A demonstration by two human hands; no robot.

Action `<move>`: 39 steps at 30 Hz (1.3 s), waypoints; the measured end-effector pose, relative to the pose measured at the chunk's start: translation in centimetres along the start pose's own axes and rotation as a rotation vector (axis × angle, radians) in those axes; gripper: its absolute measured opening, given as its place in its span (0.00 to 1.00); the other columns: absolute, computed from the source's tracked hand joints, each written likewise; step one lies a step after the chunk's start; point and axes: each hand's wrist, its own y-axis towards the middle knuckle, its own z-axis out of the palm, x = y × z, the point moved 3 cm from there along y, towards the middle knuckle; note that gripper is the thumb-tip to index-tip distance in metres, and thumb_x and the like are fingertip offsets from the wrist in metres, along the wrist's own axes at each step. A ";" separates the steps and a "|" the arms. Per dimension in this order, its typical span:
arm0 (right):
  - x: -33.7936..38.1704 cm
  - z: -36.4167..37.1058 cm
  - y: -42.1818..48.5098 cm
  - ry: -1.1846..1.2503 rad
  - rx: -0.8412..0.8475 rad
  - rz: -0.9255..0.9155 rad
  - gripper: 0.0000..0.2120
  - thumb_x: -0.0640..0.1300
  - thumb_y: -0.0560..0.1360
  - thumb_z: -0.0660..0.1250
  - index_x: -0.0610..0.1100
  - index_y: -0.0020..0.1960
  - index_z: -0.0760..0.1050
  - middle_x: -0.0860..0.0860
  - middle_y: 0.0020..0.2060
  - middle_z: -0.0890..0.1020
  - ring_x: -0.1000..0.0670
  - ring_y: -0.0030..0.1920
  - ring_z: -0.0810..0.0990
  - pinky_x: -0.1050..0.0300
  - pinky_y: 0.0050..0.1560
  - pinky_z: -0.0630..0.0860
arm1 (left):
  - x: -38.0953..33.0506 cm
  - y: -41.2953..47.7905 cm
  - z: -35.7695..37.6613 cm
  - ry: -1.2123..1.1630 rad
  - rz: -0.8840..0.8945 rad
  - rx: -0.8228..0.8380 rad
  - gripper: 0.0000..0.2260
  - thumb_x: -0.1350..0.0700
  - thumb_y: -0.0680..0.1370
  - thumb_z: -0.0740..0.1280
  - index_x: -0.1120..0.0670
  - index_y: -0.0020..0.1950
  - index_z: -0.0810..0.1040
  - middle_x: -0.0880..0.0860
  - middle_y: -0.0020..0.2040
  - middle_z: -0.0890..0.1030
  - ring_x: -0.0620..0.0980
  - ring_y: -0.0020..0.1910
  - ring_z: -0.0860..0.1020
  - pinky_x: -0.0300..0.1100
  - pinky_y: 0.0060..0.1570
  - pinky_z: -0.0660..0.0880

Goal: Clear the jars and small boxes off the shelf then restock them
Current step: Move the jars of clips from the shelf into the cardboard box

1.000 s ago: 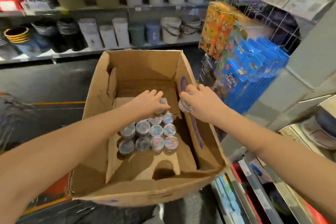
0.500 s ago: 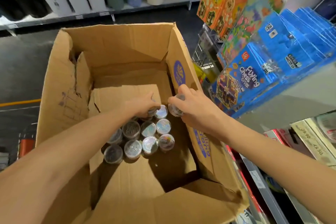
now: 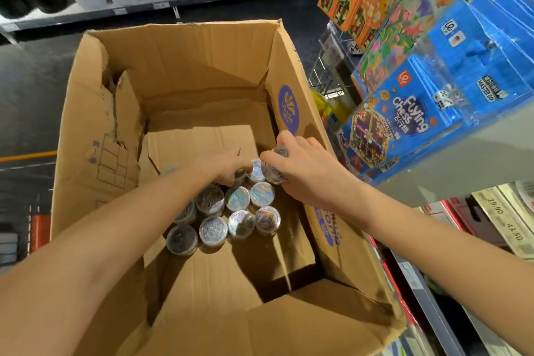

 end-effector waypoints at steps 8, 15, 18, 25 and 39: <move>0.8 0.5 -0.6 -0.022 0.035 -0.009 0.25 0.37 0.70 0.67 0.45 0.66 0.66 0.41 0.55 0.70 0.43 0.45 0.73 0.48 0.45 0.73 | -0.4 -2.3 -0.7 0.099 0.054 -0.146 0.32 0.52 0.76 0.68 0.38 0.75 0.57 0.53 0.76 0.54 0.54 0.64 0.68 0.45 0.59 0.70; 4.2 1.3 0.7 -0.033 0.126 -0.134 0.24 0.40 0.75 0.62 0.47 0.70 0.61 0.40 0.61 0.67 0.40 0.53 0.72 0.49 0.50 0.67 | 0.5 -8.0 -4.2 0.059 0.036 -0.312 0.30 0.49 0.75 0.68 0.37 0.73 0.59 0.52 0.74 0.58 0.53 0.68 0.64 0.44 0.55 0.69; 7.3 2.1 2.1 -0.040 0.177 -0.205 0.26 0.38 0.76 0.60 0.47 0.72 0.59 0.39 0.64 0.65 0.39 0.57 0.71 0.47 0.55 0.67 | 1.5 -11.9 -4.2 0.079 -0.039 -0.361 0.30 0.51 0.75 0.68 0.39 0.73 0.60 0.52 0.74 0.60 0.53 0.70 0.62 0.49 0.61 0.68; 14.5 6.3 4.4 -0.091 0.163 -0.457 0.31 0.45 0.70 0.71 0.41 0.70 0.66 0.35 0.61 0.72 0.35 0.59 0.72 0.43 0.58 0.70 | 2.0 -18.9 -2.4 0.135 -0.155 -0.425 0.29 0.51 0.77 0.66 0.43 0.76 0.57 0.54 0.74 0.60 0.55 0.72 0.59 0.49 0.66 0.63; 18.9 8.5 7.9 -0.209 0.166 -0.695 0.27 0.39 0.76 0.58 0.41 0.75 0.59 0.37 0.68 0.68 0.35 0.72 0.59 0.38 0.71 0.52 | 3.3 -21.6 1.0 0.107 -0.201 -0.494 0.27 0.50 0.77 0.66 0.44 0.74 0.60 0.53 0.74 0.60 0.53 0.72 0.59 0.50 0.67 0.65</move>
